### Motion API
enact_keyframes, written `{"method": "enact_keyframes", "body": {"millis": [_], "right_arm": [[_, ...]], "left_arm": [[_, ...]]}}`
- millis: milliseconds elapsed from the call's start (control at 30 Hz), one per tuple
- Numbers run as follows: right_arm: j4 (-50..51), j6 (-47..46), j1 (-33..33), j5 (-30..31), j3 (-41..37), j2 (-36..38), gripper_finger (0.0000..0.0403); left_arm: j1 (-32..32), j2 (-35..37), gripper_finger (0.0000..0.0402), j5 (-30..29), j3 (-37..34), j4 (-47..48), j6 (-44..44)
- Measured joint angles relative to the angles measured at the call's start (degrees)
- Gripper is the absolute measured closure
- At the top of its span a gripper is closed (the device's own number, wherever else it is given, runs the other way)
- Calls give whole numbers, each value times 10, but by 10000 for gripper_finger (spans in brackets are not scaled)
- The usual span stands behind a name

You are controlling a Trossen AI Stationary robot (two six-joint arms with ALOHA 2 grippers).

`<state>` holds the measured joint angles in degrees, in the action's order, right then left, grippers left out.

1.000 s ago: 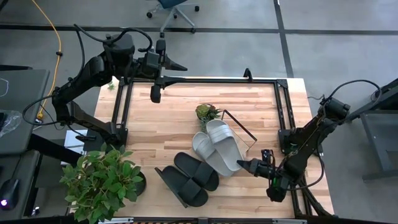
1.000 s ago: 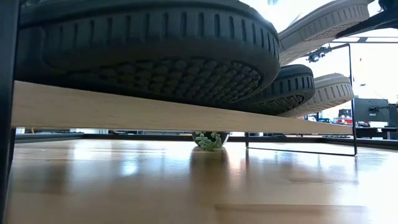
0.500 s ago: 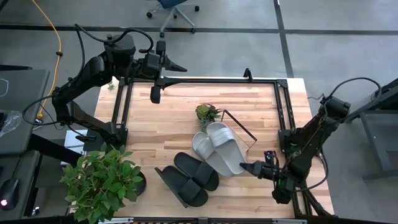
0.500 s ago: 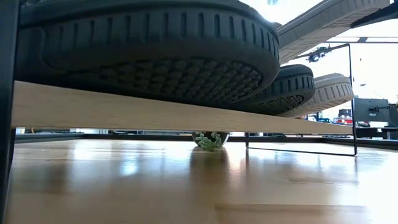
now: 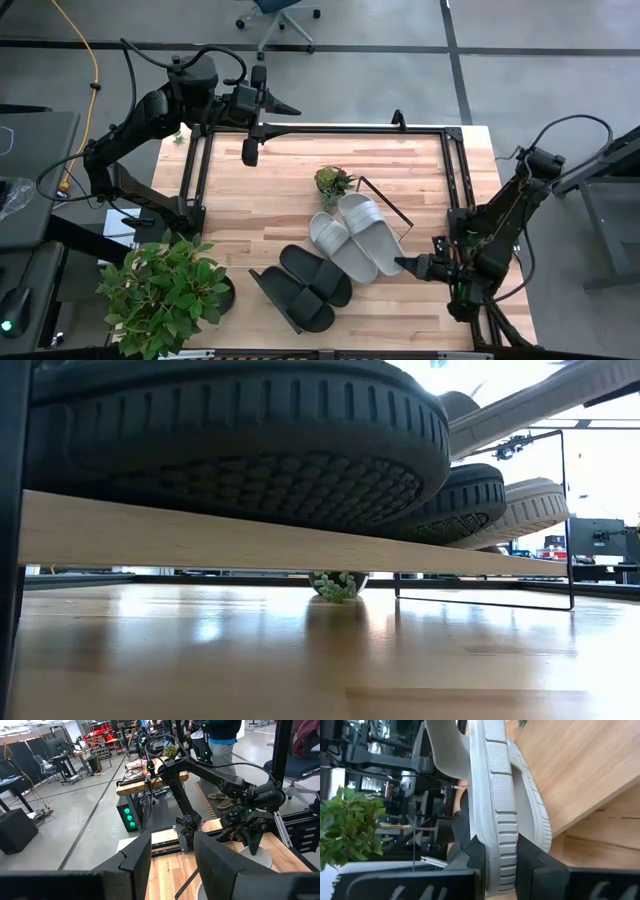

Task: Pick and place slides into the shelf
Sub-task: Put the gray slipper on the shelf

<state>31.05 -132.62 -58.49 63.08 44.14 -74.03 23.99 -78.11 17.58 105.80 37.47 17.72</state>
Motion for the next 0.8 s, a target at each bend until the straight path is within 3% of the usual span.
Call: {"method": "enact_keyframes", "body": {"millis": [467, 800], "right_arm": [[27, 0, -4, 2, 0, 10, 371], [64, 11, -4, -6, 0, 78, 371]], "left_arm": [[0, 0, 263, -1, 0, -1, 0], [0, 0, 263, -1, 0, -1, 0]]}}
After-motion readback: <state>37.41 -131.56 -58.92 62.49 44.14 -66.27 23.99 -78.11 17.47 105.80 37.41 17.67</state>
